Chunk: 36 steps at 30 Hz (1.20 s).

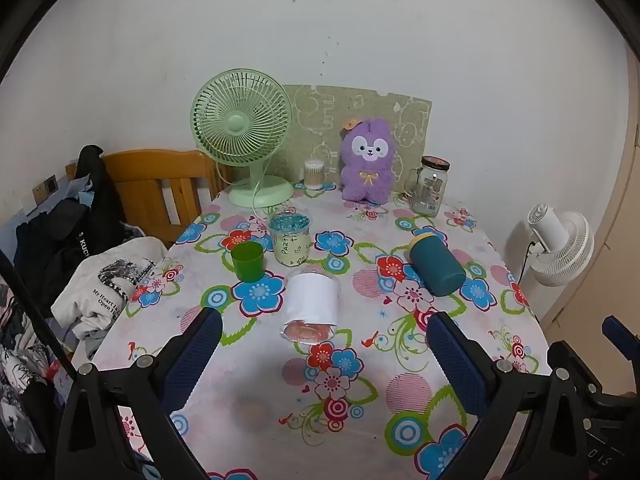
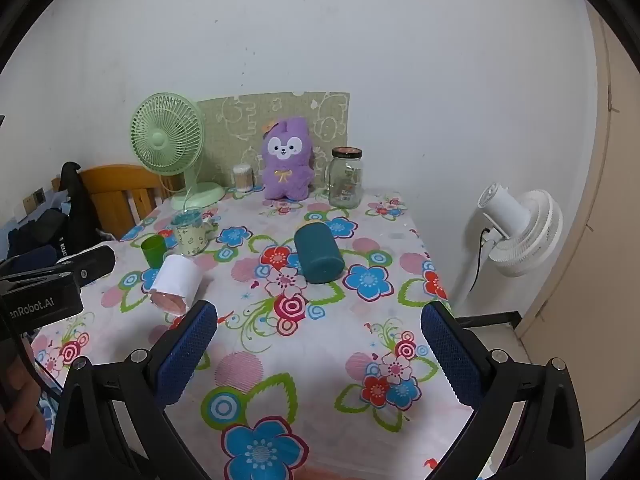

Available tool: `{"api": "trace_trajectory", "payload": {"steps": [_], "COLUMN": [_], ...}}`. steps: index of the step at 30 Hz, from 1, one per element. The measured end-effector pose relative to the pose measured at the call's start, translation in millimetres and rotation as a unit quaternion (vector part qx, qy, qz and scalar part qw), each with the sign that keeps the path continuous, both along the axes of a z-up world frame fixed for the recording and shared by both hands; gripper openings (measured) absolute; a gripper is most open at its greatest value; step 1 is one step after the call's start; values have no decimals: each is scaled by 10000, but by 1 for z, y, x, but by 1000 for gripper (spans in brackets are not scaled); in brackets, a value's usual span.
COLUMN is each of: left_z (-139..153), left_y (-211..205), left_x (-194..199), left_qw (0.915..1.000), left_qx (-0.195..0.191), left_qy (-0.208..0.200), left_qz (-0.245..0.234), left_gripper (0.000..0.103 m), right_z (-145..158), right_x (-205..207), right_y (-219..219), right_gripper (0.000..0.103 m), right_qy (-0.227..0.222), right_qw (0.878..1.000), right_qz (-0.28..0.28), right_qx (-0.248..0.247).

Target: Flip cup upside down

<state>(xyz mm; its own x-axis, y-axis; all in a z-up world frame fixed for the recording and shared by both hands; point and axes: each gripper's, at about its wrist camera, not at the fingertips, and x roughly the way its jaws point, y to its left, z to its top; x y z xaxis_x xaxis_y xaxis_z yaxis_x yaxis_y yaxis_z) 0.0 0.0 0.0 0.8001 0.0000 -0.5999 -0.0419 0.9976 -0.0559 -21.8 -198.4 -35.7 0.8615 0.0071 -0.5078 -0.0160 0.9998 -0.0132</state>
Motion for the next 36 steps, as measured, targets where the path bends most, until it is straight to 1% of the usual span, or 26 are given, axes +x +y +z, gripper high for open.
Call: {"api": "trace_trajectory", "payload": {"steps": [2,6,7,11,12,16,31,36], "left_z": [0,-1,-1,4,2,2,3,3], "left_y": [0,2,1,4,0,-3,2,1], "left_x": [0,1,-1,-2,-2,-2,-2,-2], "left_qw": [9999,10000,9999,9999,9999,9999,9999,9999], "left_qx": [-40,-44,-21,-33,32,25,-4,9], "left_qy": [-101,-82,-161,-154,-156,-165,-160,-167], "left_qz": [-8,-37,-20,-20,-16,-6,36,36], "left_gripper": [103,103,103,103,103,103,103,103], "right_z": [0,1,1,3,4,3,6,9], "right_x": [0,0,0,-2,-3,-4,-2,-3], "right_y": [0,0,0,3,3,5,2,3], "right_gripper": [103,103,103,103,103,103,103,103], "right_qy": [-40,-38,-45,-45,-42,-59,-80,-105], "right_qw": [10000,10000,10000,9999,10000,9999,9999,9997], "right_qz": [3,10,4,-5,0,-21,-53,-66], "right_qx": [0,-55,-62,-90,-83,-113,-129,-208]}}
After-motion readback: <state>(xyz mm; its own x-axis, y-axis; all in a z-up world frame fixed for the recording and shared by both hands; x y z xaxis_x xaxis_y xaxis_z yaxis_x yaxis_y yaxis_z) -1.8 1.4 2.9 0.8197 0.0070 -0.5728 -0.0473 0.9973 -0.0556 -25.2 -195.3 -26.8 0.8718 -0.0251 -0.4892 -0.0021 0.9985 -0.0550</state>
